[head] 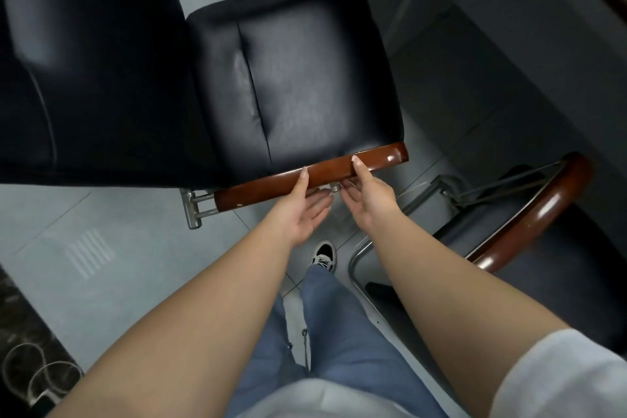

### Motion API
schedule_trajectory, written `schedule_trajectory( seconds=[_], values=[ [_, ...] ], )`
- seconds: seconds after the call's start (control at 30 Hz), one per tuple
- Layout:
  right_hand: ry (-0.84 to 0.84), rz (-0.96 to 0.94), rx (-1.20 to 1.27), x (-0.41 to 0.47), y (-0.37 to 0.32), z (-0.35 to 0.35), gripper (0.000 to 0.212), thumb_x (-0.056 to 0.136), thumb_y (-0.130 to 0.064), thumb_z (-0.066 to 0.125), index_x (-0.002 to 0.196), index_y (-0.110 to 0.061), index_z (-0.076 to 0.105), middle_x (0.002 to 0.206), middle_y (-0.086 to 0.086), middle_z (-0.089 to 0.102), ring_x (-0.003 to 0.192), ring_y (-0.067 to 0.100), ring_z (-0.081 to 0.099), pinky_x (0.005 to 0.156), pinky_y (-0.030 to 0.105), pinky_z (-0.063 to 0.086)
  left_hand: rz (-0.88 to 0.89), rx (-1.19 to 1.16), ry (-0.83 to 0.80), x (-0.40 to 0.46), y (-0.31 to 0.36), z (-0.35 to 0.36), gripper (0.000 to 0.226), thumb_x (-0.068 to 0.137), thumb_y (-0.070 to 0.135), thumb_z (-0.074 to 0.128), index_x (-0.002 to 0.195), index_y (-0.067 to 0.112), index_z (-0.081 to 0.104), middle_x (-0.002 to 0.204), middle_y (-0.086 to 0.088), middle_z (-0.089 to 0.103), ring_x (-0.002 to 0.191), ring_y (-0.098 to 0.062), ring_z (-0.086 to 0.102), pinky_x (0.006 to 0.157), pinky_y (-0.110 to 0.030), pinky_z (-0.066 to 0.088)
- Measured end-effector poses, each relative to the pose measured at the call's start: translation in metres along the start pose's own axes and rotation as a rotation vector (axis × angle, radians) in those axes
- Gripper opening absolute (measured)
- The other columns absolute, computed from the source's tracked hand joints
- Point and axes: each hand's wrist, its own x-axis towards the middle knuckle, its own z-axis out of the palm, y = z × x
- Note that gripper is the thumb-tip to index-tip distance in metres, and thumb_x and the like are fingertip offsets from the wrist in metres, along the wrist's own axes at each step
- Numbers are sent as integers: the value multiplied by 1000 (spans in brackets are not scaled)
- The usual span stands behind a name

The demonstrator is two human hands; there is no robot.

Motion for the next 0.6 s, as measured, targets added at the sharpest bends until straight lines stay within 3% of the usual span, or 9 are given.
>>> schedule_trajectory(
  seconds=[0.07, 0.17, 0.23, 0.3, 0.4, 0.47, 0.6],
  values=[
    [-4, -7, 27, -2, 4, 1, 13, 90, -18, 61, 95, -8, 55, 123, 17, 60, 115, 25, 58, 104, 35, 43, 16, 213, 32, -2, 0, -7, 55, 94, 47, 41, 124, 2, 48, 117, -11, 63, 113, -22, 57, 91, -28, 44],
    [-34, 20, 2, -10, 19, 8, 34, 89, -22, 61, 117, -3, 54, 126, 18, 59, 118, 25, 56, 105, 36, 42, 112, 555, 42, -14, 3, -22, 38, 92, 47, 46, 93, 12, 60, 87, -3, 69, 88, -17, 64, 78, -25, 48],
    [-69, 41, -9, -16, 30, 17, 38, 90, -23, 61, 120, -3, 54, 121, 17, 62, 115, 26, 59, 101, 36, 46, 199, 730, -50, -21, 9, -33, 32, 91, 45, 51, 87, 15, 61, 88, -1, 69, 86, -15, 66, 75, -23, 50],
    [-87, 64, 0, -19, 39, 27, 38, 90, -25, 59, 120, -2, 54, 117, 15, 63, 112, 26, 61, 96, 33, 48, 288, 728, -99, -26, 25, -42, 24, 90, 36, 54, 84, 13, 60, 85, 0, 68, 78, -9, 65, 66, -16, 51],
    [-82, 90, 10, -21, 53, 38, 42, 91, -28, 59, 125, -5, 52, 126, 13, 59, 117, 23, 56, 100, 31, 43, 449, 719, -43, -26, 53, -52, 13, 88, 26, 60, 79, 16, 60, 79, 4, 65, 68, 1, 60, 64, -10, 46],
    [-68, 110, 48, -22, 62, 45, 40, 89, -29, 60, 123, -8, 51, 126, 11, 58, 119, 23, 54, 104, 34, 41, 516, 842, 28, -18, 71, -63, 10, 83, 29, 66, 81, 20, 63, 79, 8, 63, 69, 2, 55, 62, -6, 41],
    [-34, 108, 146, -22, 69, 59, 38, 87, -29, 63, 118, -10, 52, 121, 10, 61, 116, 21, 54, 107, 38, 38, 379, 995, 29, 3, 90, -85, 26, 80, 41, 66, 97, 21, 65, 100, 2, 65, 84, -6, 58, 65, -12, 44]
  ],
)
